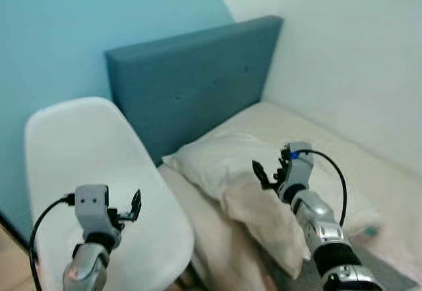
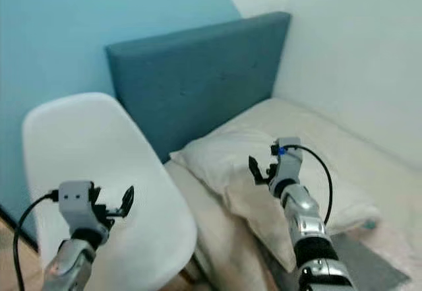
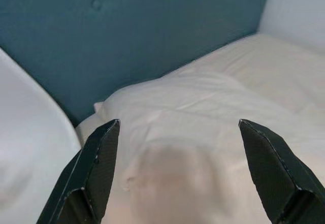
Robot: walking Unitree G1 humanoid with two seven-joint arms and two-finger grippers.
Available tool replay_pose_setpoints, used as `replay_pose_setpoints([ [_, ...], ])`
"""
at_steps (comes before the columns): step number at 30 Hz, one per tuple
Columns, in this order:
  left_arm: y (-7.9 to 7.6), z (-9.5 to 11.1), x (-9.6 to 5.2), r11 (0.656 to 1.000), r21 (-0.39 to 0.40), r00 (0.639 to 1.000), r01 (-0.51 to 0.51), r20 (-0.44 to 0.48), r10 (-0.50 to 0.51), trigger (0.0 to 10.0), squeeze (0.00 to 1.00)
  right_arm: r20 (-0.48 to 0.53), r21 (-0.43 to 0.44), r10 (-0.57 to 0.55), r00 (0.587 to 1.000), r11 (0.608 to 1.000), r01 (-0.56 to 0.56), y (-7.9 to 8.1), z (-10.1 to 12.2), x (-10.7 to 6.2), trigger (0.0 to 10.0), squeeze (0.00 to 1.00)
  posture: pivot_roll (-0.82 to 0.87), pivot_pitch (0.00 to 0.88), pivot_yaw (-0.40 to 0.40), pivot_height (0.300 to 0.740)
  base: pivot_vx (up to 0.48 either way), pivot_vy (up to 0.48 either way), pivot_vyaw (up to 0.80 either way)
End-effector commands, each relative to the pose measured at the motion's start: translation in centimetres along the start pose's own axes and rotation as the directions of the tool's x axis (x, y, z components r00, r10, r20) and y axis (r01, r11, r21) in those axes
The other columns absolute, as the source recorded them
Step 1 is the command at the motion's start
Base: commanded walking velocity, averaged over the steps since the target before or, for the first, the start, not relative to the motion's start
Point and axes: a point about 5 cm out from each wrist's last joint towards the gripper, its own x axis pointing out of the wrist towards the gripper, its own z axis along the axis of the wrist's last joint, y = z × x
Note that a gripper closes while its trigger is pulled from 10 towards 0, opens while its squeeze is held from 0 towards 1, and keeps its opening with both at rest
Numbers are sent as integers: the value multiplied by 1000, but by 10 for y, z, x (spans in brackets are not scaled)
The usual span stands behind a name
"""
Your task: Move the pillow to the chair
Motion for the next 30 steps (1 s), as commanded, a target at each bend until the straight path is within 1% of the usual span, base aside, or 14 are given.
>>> replay_pose_setpoints([
  [1, -1, 1, 0, 1000, 6, 1000, 9, 6, -9, 10000, 0, -30, 12, 16, 999, 1000, -15, 4, -7, -3, 10000, 0, 106, 0, -76, 740, 0, 0, -800],
  [2, -2, 2, 0, 1000, 18, 1000, 14, 10, -15, 10000, 0, -41, -6, 25, 999, 1000, -26, 6, -10, -5, 10000, 0, 107, 0, -80, 740, 0, 0, -800],
  [5, -2, 2, 0, 999, 27, 1000, 19, 13, -19, 10000, 0, -48, -19, 32, 998, 999, -33, 7, -12, -6, 10000, 0, 107, 0, -81, 740, 0, 0, -800],
  [7, -3, 3, 0, 999, 51, 1000, 13, 18, -14, 10000, 0, -51, -66, 41, 998, 997, -44, 8, -12, -9, 10000, 0, 105, 0, -84, 740, 0, 0, -800],
  [9, -3, 4, 1, 998, 56, 1000, 8, 21, -9, 10000, 0, -49, -81, 43, 998, 996, -47, 9, -11, -10, 10000, 0, 105, 0, -84, 740, 0, 0, -800],
  [12, -1, 6, -1, 997, 64, 998, -45, 37, 43, 10000, 0, -39, -160, 51, 998, 985, -57, 12, -11, -15, 10000, 0, 103, 0, -89, 740, 0, 0, -796],
  [13, -1, 6, -1, 997, 64, 998, -45, 37, 43, 10000, 0, -39, -160, 51, 998, 985, -57, 12, -11, -15, 10000, 0, 103, 0, -89, 740, 0, 0, -800],
  [14, 1, 6, -2, 996, 56, 997, -72, 38, 70, 10000, 0, -32, -168, 46, 998, 985, -51, 12, -11, -17, 10000, 0, 104, 0, -90, 740, 0, 0, -800],
  [16, 8, 1, -6, 987, -2, 987, -162, 19, 162, 10000, 0, -39, -141, 2, 999, 990, -7, 5, -15, -18, 10000, 0, 110, 0, -91, 740, 0, 0, -800],
  [17, 11, 0, -8, 982, -20, 982, -190, 10, 190, 10000, 0, -44, -130, -14, 999, 992, 8, 3, -17, -19, 10000, 0, 110, 0, -91, 740, 0, 0, -800],
  [18, 13, -2, -10, 976, -27, 976, -216, -1, 216, 10000, 0, -50, -98, -31, 998, 995, 26, 0, -18, -19, 10000, 0, 115, 0, -93, 740, 0, 0, -800],
  [24, 10, -3, -17, 976, -10, 976, -216, -11, 216, 10000, 0, -72, -69, -60, 996, 996, 55, -5, -23, -19, 10000, 0, 125, 0, -94, 740, 0, 0, -800],
  [27, 10, -2, -17, 977, 12, 977, -212, -8, 212, 10000, 0, -79, -46, -63, 995, 997, 60, -6, -24, -20, 10000, 0, 125, 0, -92, 740, 0, 0, -800],
  [30, 9, 1, -15, 979, 42, 980, -197, 6, 197, 10000, 0, -77, -49, -61, 995, 997, 58, -5, -24, -21, 10000, 0, 120, 0, -92, 740, 0, 0, -796],
])
